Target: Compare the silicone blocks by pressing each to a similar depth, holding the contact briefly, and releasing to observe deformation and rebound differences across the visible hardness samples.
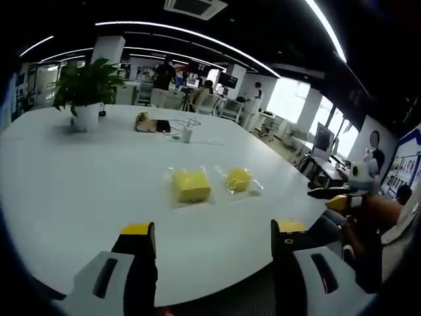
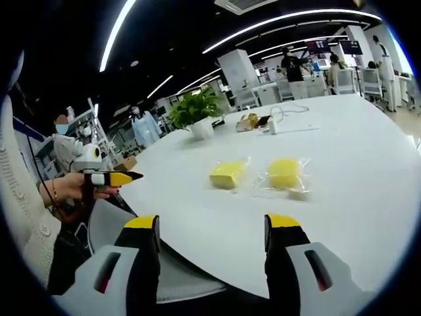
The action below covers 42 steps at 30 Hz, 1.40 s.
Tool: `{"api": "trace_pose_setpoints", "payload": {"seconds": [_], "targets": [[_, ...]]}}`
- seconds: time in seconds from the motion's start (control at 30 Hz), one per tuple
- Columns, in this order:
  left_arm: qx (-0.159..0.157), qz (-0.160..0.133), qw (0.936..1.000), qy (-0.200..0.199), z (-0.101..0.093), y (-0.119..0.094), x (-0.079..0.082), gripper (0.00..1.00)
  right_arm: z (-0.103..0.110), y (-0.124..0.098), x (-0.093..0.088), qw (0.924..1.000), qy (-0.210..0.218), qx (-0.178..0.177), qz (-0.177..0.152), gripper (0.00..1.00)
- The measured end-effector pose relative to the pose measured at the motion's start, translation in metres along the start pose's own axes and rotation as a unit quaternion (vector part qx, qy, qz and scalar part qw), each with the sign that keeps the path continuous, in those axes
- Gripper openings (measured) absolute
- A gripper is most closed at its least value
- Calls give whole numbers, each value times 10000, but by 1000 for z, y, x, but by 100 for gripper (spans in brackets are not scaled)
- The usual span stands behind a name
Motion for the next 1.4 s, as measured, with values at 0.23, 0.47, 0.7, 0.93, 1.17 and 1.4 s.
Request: {"api": "trace_pose_setpoints", "payload": {"seconds": [0.23,0.47,0.7,0.93,1.17,1.4], "targets": [[-33,68,9999,-76,1,12,1,70,-6,1,1,10000,9,-13,63,59],[-71,33,9996,-274,8,26,9,69,-12,6,3,9999,55,-43,98,59],[-117,38,9994,-331,18,45,20,69,-19,12,6,9998,95,-78,140,59],[-198,95,9991,-349,33,73,29,68,-25,20,8,9996,119,-131,215,59],[-282,130,9988,-373,45,101,35,67,-32,28,9,9992,150,-222,303,59],[-369,221,9979,-482,56,124,35,67,-39,34,12,9988,175,-293,358,59]]}}
Point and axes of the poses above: the point that each gripper's makers call its tool centre point, and the gripper's own axes: y roughly forward along the fingers, z roughly to its left, x roughly out of its top, the point moved 3 cm from there along -y, roughly backward along the fingers, and after that the axes turned 6 degrees about -z, right-handed, at the moved point
